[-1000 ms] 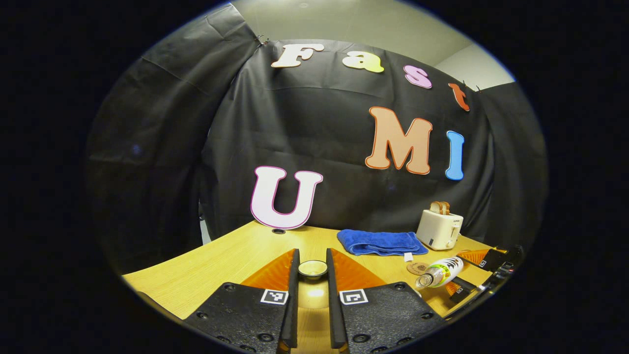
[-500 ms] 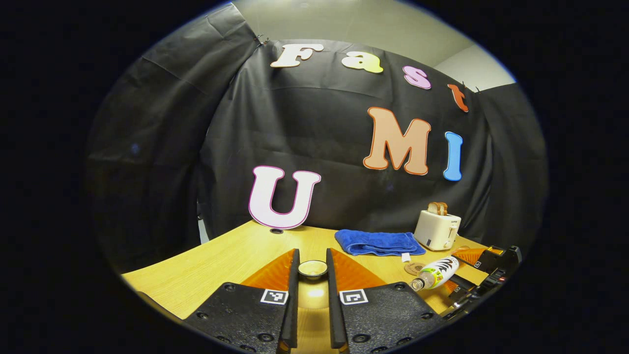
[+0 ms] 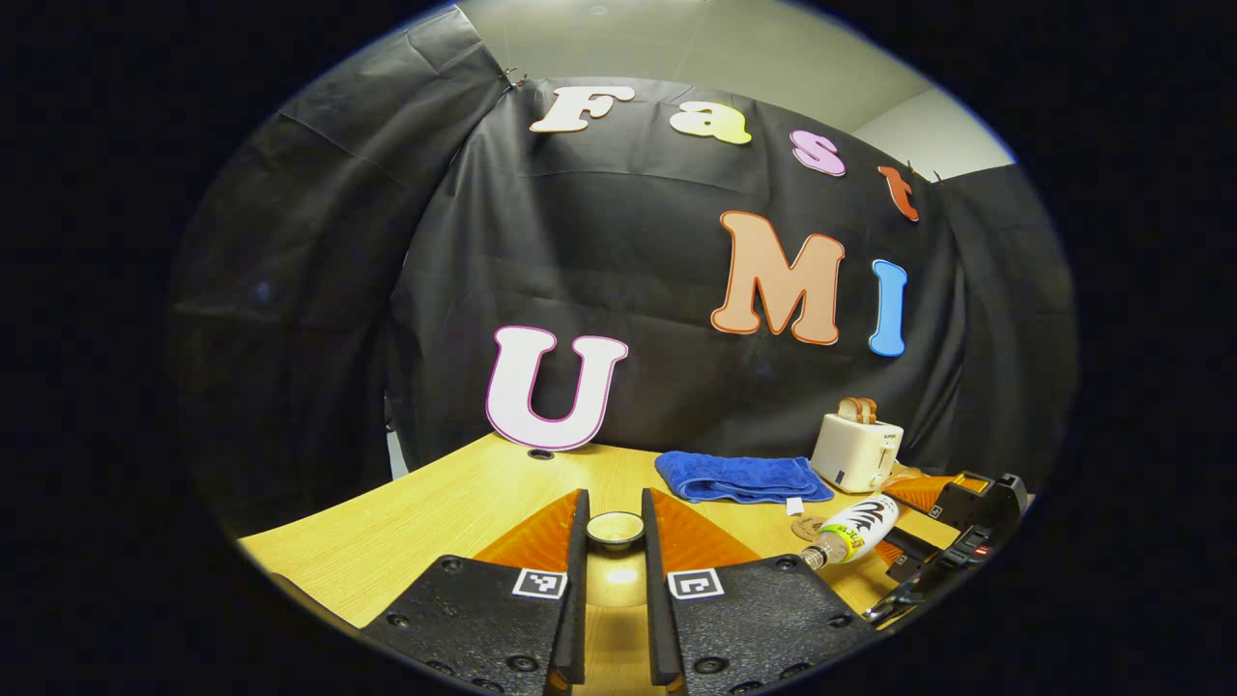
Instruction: Open the teacup lid with one hand, grasp the water bottle and pour water into the teacup with the other hand; after pouring, place the water bottle on the coaster and then close the teacup lid.
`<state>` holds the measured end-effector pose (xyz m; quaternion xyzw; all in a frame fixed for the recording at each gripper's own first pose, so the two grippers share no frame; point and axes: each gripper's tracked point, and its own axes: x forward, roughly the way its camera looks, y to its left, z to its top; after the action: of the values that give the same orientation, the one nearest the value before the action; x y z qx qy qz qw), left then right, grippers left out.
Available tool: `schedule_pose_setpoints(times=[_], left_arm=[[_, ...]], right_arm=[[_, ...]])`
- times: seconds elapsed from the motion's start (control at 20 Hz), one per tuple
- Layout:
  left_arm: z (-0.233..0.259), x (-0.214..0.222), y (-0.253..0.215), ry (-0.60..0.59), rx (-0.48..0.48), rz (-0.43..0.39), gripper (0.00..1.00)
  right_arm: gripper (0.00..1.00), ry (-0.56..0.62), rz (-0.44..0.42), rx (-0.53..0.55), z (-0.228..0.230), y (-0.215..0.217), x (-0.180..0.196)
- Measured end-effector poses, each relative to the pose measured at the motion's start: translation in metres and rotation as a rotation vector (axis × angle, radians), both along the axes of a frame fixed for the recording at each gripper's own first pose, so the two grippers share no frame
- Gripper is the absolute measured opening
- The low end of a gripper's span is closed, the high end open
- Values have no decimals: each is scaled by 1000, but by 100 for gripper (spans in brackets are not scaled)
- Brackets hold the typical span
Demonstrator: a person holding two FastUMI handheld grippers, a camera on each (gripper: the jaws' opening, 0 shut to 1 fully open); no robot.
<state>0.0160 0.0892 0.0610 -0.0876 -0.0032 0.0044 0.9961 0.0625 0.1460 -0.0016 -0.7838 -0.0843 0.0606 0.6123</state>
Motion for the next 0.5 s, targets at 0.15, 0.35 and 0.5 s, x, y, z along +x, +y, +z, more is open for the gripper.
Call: schedule_pose_setpoints(times=[0.15, 0.35, 0.5], left_arm=[[1, 0, -1, -2, 0, -3, 22], [0, -1, -2, -1, -2, -7, 23], [1, -1, -3, -1, -12, -13, 23]], right_arm=[[66, -9, 9, -33, 5, -1, 3], [66, -26, 27, -89, 12, 3, 4], [67, -36, 41, -128, 16, 7, 4]])
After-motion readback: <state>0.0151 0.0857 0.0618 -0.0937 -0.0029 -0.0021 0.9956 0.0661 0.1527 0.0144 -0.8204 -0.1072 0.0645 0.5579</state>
